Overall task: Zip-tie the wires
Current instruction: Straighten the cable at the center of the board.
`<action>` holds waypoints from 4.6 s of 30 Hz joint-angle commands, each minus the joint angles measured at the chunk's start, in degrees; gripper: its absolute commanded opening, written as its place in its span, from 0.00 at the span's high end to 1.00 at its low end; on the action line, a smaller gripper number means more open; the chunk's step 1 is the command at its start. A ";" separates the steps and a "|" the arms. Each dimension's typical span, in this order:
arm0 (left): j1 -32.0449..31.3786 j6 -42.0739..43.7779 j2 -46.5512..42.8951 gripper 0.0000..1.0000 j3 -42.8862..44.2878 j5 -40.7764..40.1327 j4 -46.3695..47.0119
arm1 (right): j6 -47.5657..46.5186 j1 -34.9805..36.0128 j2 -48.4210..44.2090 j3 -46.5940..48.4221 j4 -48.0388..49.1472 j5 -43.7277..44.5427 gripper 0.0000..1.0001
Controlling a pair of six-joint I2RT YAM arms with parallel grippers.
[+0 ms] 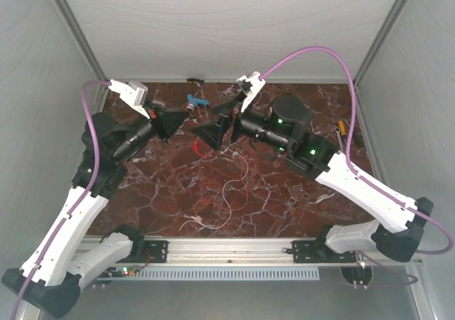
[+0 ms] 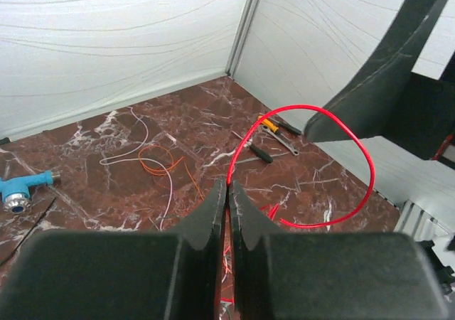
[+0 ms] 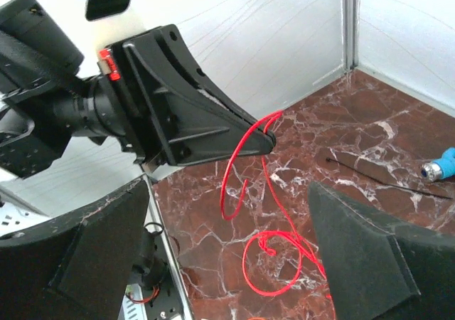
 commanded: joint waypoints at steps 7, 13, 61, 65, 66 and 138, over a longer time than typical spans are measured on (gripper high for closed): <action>-2.13 1.05 -0.43 1.00 0.32 -1.89 2.77 | -2.57 4.49 5.13 5.90 -4.66 12.94 0.41; -2.75 1.75 -0.59 1.00 -0.35 -2.00 3.07 | -3.49 4.65 5.27 5.26 -3.23 15.22 0.77; -3.33 -8.61 2.55 1.00 -12.43 9.88 18.00 | -8.23 5.00 -0.75 15.41 -7.30 12.91 1.00; -3.33 -9.19 1.09 1.00 -12.83 -3.10 10.67 | -9.65 4.93 -1.44 16.40 -8.54 20.21 1.00; -3.33 -9.62 0.71 1.00 -13.25 -6.53 7.96 | -10.36 4.88 -1.87 16.64 -8.59 21.61 1.00; -17.33 -29.77 -12.27 1.00 -17.98 -3.14 -32.46 | -3.59 -22.79 2.07 3.23 -26.13 19.79 1.00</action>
